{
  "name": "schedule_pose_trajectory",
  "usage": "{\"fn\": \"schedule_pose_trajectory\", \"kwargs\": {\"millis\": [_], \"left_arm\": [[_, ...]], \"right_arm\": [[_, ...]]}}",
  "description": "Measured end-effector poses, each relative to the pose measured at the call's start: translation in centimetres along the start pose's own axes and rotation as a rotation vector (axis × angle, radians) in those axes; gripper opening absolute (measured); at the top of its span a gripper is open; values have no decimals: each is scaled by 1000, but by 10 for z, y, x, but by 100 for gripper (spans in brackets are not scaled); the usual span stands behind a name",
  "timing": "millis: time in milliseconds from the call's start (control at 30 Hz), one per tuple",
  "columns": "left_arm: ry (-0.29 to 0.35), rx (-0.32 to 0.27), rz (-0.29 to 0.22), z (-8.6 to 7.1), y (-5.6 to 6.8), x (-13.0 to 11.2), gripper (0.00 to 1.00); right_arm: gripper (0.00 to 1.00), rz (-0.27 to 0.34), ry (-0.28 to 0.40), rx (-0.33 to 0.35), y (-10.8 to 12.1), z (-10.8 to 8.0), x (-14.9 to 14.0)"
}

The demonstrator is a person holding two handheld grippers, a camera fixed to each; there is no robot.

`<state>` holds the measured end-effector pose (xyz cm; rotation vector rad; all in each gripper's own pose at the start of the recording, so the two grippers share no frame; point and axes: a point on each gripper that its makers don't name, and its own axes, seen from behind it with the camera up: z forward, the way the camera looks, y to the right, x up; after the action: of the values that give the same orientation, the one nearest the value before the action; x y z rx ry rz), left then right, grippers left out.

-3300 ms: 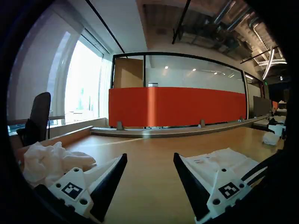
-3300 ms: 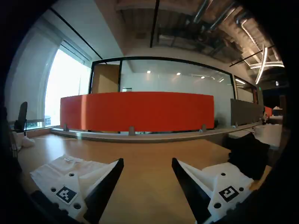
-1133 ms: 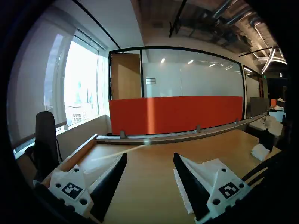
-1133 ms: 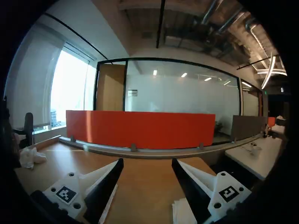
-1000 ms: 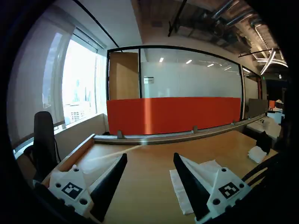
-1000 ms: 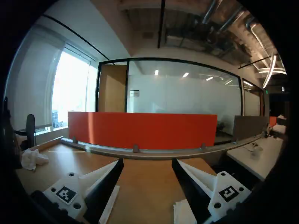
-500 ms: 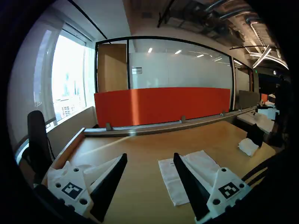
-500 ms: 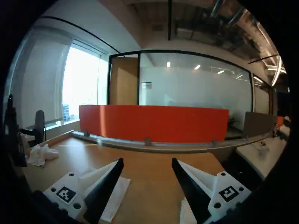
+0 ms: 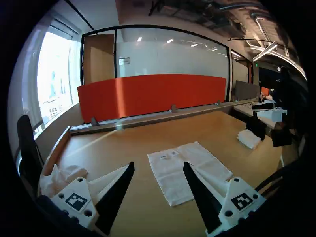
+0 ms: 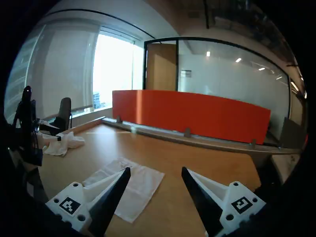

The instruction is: Fold towel

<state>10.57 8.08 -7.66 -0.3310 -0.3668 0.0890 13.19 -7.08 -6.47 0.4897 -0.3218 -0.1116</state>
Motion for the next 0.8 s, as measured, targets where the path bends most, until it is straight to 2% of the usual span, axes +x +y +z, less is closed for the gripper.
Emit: {"fn": "schedule_pose_trajectory", "kwargs": {"millis": [167,400,600,800], "left_arm": [[-55,-71,24,11,14,-20,92],[-142,-148,91,28,28,-55,92],[-209,-201,139,43,39,-84,92],[-271,-262,160,60,51,-112,92]], "right_arm": [[100,-33,-90,73,-13,7,-30],[100,-79,-195,163,-27,17,-73],[100,-94,-252,210,-35,29,-103],[100,-103,-302,242,-44,41,-134]]}}
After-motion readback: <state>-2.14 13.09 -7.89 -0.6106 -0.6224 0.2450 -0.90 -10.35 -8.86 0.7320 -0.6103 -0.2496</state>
